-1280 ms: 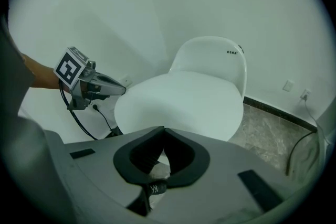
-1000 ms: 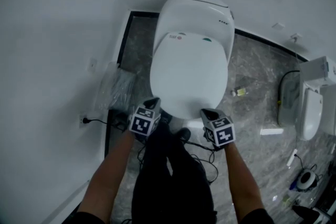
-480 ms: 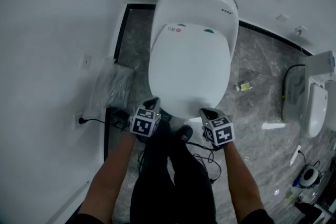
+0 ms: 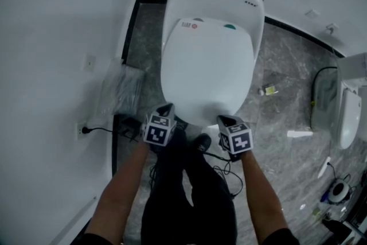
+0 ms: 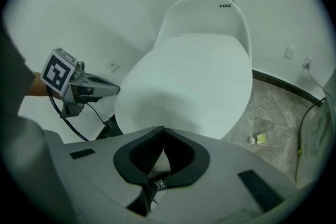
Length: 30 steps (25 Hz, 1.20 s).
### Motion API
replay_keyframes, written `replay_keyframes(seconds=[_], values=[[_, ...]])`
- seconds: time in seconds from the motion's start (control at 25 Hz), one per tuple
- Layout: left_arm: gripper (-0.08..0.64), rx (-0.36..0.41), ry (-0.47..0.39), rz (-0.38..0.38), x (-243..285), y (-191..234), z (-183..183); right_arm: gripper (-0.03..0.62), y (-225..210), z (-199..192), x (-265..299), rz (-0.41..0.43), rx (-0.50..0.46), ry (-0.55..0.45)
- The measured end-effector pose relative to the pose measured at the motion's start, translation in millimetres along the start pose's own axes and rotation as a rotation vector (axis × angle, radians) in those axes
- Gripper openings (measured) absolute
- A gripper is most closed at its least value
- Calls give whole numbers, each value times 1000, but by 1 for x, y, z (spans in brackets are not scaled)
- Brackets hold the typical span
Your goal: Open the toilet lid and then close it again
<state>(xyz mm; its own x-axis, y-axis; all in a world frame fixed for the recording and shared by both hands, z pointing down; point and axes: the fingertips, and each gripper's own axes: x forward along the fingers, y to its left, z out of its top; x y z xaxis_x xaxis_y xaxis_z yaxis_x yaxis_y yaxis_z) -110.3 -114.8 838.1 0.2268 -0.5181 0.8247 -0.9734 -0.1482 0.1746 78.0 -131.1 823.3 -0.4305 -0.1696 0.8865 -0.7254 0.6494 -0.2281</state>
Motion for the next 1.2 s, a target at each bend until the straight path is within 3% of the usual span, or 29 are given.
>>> replay_keyframes(seconds=[0.4,0.6,0.68,0.88,1.2], values=[[8,0,27,21,-5,-2,2,15,0,1,3,14,40,-17],[6,-21,-58,-51,-41,-27,33,12,14,9,-21,20,56,-63],[6,-7,-81,-93,-61,-41,47,12,23,17,-36,26,70,-101],[6,111,-141,-185,-107,-75,87,11,54,53,-84,26,59,-235],[6,124,-302,-264,-200,-110,112,9,109,99,-188,29,10,-484]])
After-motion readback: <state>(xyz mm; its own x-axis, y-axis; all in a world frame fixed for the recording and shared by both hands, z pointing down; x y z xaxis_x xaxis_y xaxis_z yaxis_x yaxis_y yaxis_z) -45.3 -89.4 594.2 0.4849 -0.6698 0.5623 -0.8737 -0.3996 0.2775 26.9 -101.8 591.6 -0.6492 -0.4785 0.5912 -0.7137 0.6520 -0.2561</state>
